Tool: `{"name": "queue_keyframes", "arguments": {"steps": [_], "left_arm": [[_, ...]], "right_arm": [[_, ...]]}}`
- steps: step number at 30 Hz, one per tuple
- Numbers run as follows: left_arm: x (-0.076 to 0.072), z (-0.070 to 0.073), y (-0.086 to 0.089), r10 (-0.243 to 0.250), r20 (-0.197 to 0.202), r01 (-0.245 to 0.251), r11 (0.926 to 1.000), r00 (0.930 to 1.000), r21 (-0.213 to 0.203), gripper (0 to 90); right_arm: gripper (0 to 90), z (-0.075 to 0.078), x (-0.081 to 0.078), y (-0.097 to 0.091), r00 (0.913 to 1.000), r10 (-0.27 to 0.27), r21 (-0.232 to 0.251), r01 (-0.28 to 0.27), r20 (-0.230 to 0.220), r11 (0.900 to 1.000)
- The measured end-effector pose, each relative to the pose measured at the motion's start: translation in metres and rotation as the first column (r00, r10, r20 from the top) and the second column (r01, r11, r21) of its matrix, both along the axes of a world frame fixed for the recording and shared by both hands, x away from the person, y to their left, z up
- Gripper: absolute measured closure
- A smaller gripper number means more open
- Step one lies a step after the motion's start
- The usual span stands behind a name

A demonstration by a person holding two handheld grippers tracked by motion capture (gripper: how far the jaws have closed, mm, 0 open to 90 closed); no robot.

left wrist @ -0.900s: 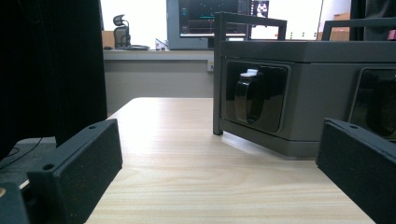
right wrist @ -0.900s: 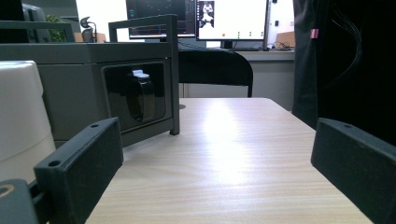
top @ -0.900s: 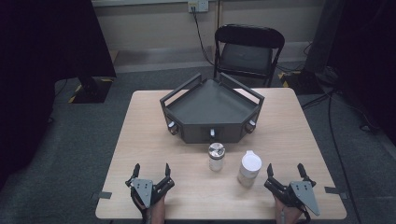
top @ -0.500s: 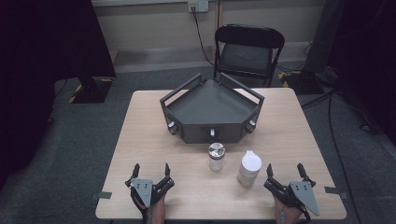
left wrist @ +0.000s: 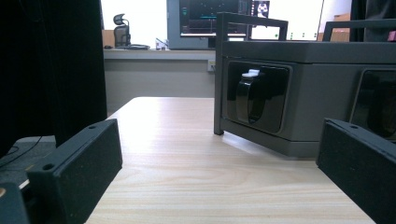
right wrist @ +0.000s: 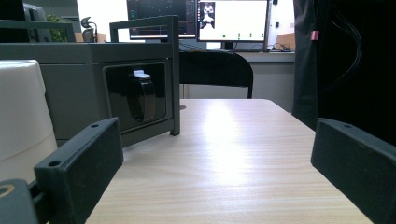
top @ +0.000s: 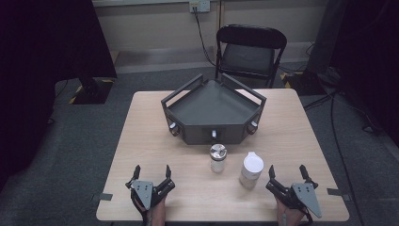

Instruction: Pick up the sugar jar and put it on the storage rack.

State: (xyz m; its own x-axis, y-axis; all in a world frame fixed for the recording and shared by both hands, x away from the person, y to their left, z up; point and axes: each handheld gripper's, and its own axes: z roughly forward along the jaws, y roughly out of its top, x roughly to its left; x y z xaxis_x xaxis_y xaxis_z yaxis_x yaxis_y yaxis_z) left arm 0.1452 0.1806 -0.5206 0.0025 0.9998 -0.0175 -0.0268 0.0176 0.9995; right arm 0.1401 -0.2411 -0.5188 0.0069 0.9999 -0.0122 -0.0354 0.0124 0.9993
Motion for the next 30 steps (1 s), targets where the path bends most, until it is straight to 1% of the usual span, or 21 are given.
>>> {"name": "queue_keyframes", "arguments": {"steps": [4, 7, 10, 15, 17, 23, 26, 28, 30], "left_arm": [[0.000, 0.002, 0.002, -0.004, 0.005, 0.004, 1.0000, 1.0000, 0.004, 0.0], [-0.001, 0.005, 0.004, -0.009, 0.019, 0.009, 0.9999, 0.9998, -0.006, 0.0], [-0.001, 0.007, 0.005, -0.012, 0.014, 0.012, 0.9999, 0.9998, -0.005, 0.0], [-0.001, 0.011, 0.008, -0.036, 0.006, 0.036, 0.9993, 0.9993, -0.011, 0.0], [-0.001, 0.011, 0.009, -0.054, 0.012, 0.054, 0.9983, 0.9985, -0.020, 0.0], [0.000, 0.016, 0.008, -0.078, 0.012, 0.079, 0.9968, 0.9968, -0.013, 0.0], [0.000, 0.018, 0.009, -0.093, 0.013, 0.093, 0.9955, 0.9956, -0.018, 0.0], [0.000, 0.019, 0.009, -0.102, 0.010, 0.103, 0.9945, 0.9947, -0.023, 0.0], [0.000, 0.021, 0.008, -0.111, 0.004, 0.111, 0.9937, 0.9938, -0.016, 0.0]], "right_arm": [[1.1, 0.000, 0.000, 0.000, 1.0000, -0.001, 0.000, 0.001, 0.000, 1.0000], [1.2, 0.000, 0.000, 0.000, 1.0000, -0.002, 0.000, 0.002, 0.000, 1.0000], [1.2, 0.000, 0.000, 0.000, 1.0000, -0.002, 0.000, 0.002, 0.000, 1.0000], [1.2, 0.000, 0.000, 0.001, 1.0000, -0.003, 0.000, 0.003, 0.000, 1.0000], [1.2, 0.000, 0.000, 0.001, 1.0000, -0.003, 0.000, 0.003, 0.000, 1.0000], [1.2, 0.000, 0.000, 0.001, 1.0000, -0.006, -0.001, 0.006, 0.000, 1.0000], [1.2, 0.000, 0.000, 0.001, 1.0000, -0.006, -0.001, 0.006, 0.000, 1.0000], [1.2, 0.000, 0.000, 0.001, 1.0000, -0.006, -0.001, 0.006, 0.000, 1.0000], [1.2, 0.000, 0.000, 0.001, 1.0000, -0.006, -0.001, 0.006, 0.000, 1.0000]]}}
